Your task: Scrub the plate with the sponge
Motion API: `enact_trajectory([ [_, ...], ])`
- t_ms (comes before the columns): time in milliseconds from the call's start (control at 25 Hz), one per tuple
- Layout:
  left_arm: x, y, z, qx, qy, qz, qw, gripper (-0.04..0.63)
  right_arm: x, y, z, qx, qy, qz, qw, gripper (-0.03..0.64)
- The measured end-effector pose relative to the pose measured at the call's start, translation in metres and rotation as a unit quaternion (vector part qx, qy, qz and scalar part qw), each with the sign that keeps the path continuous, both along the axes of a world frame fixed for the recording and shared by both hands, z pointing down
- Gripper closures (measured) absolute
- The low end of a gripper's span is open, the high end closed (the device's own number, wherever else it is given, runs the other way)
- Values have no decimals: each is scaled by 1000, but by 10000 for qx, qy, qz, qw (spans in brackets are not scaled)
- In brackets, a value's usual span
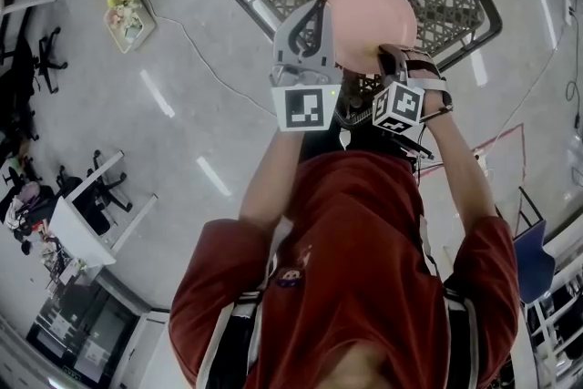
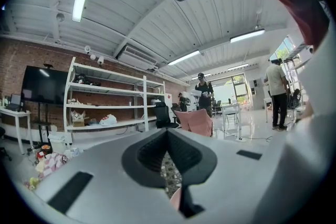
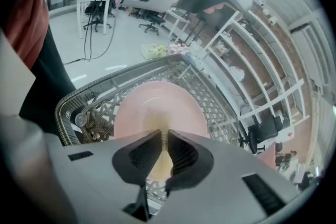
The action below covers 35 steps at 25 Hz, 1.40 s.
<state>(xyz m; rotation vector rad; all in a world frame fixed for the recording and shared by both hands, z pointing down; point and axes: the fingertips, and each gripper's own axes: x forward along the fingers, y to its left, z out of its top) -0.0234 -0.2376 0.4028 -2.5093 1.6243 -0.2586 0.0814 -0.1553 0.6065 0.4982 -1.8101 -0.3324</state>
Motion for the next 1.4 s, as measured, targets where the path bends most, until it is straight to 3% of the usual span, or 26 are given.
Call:
enact_trajectory([
  [240,5,0,-17,26,585,-127,9982,583,10,-34,-48,613,-1045,976,9878,574],
  [440,17,-11,-38,133,386,-142,9991,582,41,-73,-106,1099,-2055,1913,9535,574],
  [520,30,-14,-45,235,277,20,9993,582,54,-85,-131,1388,-2229,2027,9434,574],
  [680,33,-8,-62,332,556,127,9978,581,48,-90,-185,1913,-2715,2126,9190,574],
  [880,48,-15,-93,768,470,202,9957,583,62,-107,-250,2372,-3525,2360,8740,574],
  [1040,45,-20,-110,836,926,87,9921,583,71,-110,-286,2582,-4255,2670,8252,574],
  [1200,52,-33,-132,908,1042,117,9903,583,78,-118,-323,2861,-4832,2770,7797,574],
  [1400,61,-23,-157,715,1190,103,9903,581,83,-100,-360,3017,-5241,2913,7412,574],
])
